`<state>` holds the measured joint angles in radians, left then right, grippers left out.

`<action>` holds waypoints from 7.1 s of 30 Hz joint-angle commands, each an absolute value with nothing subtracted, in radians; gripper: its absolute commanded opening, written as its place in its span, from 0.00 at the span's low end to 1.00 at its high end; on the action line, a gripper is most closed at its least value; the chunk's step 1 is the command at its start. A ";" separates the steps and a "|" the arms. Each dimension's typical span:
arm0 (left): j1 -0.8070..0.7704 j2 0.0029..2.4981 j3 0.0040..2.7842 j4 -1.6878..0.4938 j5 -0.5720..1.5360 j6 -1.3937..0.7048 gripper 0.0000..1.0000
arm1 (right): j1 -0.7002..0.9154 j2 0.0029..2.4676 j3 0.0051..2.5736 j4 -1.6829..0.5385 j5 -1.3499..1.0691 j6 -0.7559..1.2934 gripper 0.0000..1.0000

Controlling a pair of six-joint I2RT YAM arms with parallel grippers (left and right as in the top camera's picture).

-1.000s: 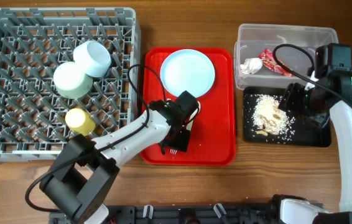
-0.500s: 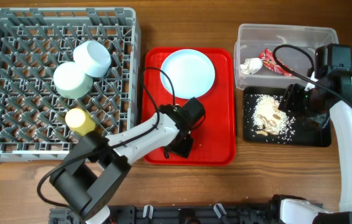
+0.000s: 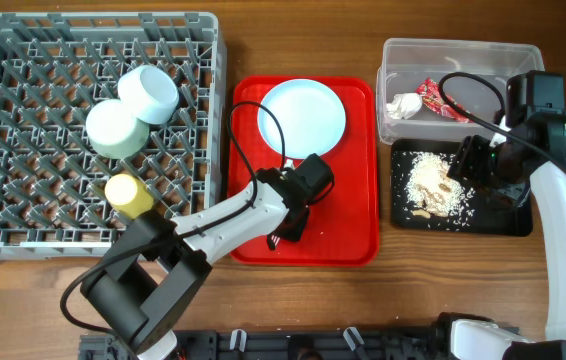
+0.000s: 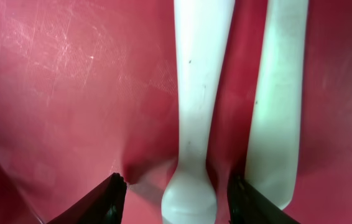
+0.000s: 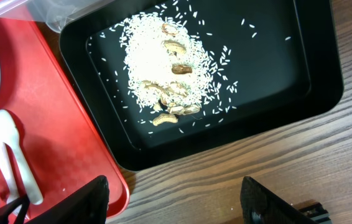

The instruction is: Sort waste into correct bins and load items into the dishwasher rack

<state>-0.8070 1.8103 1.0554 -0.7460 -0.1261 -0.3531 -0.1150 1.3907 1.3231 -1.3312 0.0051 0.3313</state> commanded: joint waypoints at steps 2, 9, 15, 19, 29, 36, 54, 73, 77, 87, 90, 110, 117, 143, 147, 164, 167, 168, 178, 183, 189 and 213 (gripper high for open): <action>-0.814 1.846 1.044 -0.781 -0.107 -0.382 0.49 | -0.119 1.383 1.343 -1.333 0.025 0.322 0.68; -0.816 1.846 1.044 -0.781 -0.086 -0.382 0.45 | -0.119 1.383 1.343 -1.340 0.025 0.321 0.68; -0.816 1.847 1.044 -0.778 -0.042 -0.382 0.27 | -0.119 1.383 1.343 -1.345 0.025 0.321 0.68; -0.816 1.846 1.044 -0.782 -0.043 -0.382 0.19 | -0.119 1.383 1.343 -1.345 0.025 0.320 0.68; -0.807 1.757 1.097 -0.834 -0.095 -0.382 0.04 | -0.119 1.383 1.343 -1.348 0.025 0.317 0.68; -0.624 1.489 1.228 -0.993 -0.184 -0.280 0.04 | -0.119 1.383 1.343 -1.348 0.026 0.317 0.68; -0.208 1.638 1.272 -0.911 -0.041 -0.112 0.40 | -0.119 1.383 1.343 -1.352 0.025 0.315 0.68; -0.685 1.991 1.337 -0.619 0.092 -0.296 0.66 | -0.119 1.383 1.343 -1.351 0.025 0.315 0.69; -0.687 2.012 1.337 -0.616 0.036 -0.296 0.66 | -0.119 1.383 1.343 -1.351 0.025 0.315 0.69; -0.748 2.049 1.337 -0.554 -0.081 -0.296 0.66 | -0.119 1.383 1.343 -1.351 0.025 0.315 0.69; -0.749 2.056 1.337 -0.547 -0.106 -0.296 0.62 | -0.119 1.383 1.343 -1.352 0.025 0.315 0.69; -0.812 2.026 1.336 -0.652 -0.185 -0.297 0.24 | -0.119 1.383 1.343 -1.363 0.018 0.314 0.69; -0.812 1.971 1.336 -0.720 -0.185 -0.297 0.22 | -0.119 1.383 1.343 -1.364 0.019 0.313 0.69; -0.760 1.851 1.153 -0.835 0.070 -0.239 0.60 | -0.119 1.383 1.343 -1.381 0.019 0.314 0.68; -0.760 1.851 1.092 -0.831 0.070 -0.240 0.59 | -0.119 1.383 1.343 -1.383 0.018 0.315 0.69; -0.766 1.851 1.084 -0.828 0.097 -0.240 0.04 | -0.119 1.383 1.343 -1.391 0.019 0.315 0.69; -0.766 1.851 1.085 -0.835 0.097 -0.240 0.04 | -0.119 1.383 1.343 -1.391 0.019 0.315 0.69; -0.766 1.851 1.085 -0.835 0.097 -0.240 0.04 | -0.119 1.383 1.343 -1.392 0.019 0.315 0.69; -0.754 1.811 1.239 -0.754 0.093 -0.279 0.36 | -0.119 1.383 1.343 -1.391 0.019 0.315 0.69; -0.755 1.832 1.239 -0.564 -0.070 -0.485 0.51 | -0.119 1.383 1.343 -1.391 0.018 0.315 0.69; -0.754 1.897 1.239 -0.525 -0.196 -0.495 0.53 | -0.119 1.383 1.343 -1.391 0.018 0.315 0.69; -0.759 2.029 1.238 -0.464 -0.147 -0.495 0.18 | -0.119 1.383 1.343 -1.393 0.018 0.314 0.69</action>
